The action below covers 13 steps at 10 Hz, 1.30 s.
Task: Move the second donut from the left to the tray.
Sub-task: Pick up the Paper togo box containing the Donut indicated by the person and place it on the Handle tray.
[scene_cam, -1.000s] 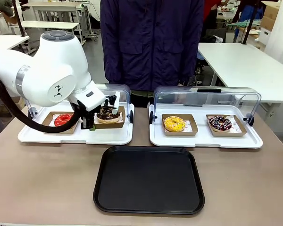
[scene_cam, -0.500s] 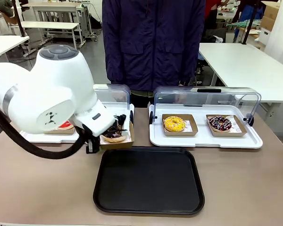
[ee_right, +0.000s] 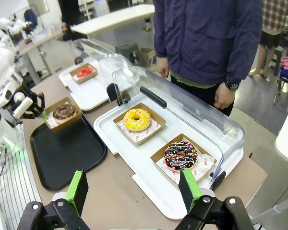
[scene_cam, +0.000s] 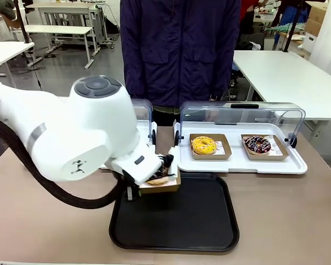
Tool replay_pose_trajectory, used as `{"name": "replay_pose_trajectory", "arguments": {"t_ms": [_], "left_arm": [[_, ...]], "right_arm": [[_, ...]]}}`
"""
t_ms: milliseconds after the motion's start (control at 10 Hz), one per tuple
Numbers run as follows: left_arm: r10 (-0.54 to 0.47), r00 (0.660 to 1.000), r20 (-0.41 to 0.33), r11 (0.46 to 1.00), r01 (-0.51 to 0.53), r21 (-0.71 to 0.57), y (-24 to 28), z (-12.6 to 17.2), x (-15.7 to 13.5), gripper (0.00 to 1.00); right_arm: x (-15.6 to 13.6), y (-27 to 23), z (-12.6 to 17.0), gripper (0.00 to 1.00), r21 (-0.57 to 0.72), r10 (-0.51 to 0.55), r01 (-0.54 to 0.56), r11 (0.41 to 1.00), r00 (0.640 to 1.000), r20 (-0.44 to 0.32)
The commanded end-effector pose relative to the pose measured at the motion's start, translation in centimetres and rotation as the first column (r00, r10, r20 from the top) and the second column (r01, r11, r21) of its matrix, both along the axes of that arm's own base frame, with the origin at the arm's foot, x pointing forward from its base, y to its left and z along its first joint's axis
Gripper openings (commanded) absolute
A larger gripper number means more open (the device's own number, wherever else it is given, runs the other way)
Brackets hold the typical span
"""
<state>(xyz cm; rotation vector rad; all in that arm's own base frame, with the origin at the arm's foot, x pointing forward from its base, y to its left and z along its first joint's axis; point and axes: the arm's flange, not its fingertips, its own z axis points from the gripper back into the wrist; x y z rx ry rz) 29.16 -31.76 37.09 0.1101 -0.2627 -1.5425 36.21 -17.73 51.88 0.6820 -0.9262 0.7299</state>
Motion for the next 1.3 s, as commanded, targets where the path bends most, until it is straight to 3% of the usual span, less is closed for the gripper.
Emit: {"name": "replay_pose_trajectory", "arguments": {"t_ms": [0,600,1200], "left_arm": [[-0.016,1.0,0.003,1.0,0.016,0.007,-2.0,-0.9,-0.2,0.02],[-0.048,0.999,-0.019,0.998,0.049,0.028,-5.3,-4.7,-2.1,0.02],[-0.03,0.997,-0.072,0.998,0.034,0.056,-5.5,-6.3,-1.0,0.02]], "right_arm": [[0.3,0.0,0.2,1.0,0.015,0.007,-0.007,1.0,0.999,0.04],[0.3,0.0,0.2,1.0,0.015,0.007,-0.007,1.0,0.999,0.04],[0.3,0.0,0.2,1.0,0.015,0.007,-0.007,1.0,0.999,0.04]]}}
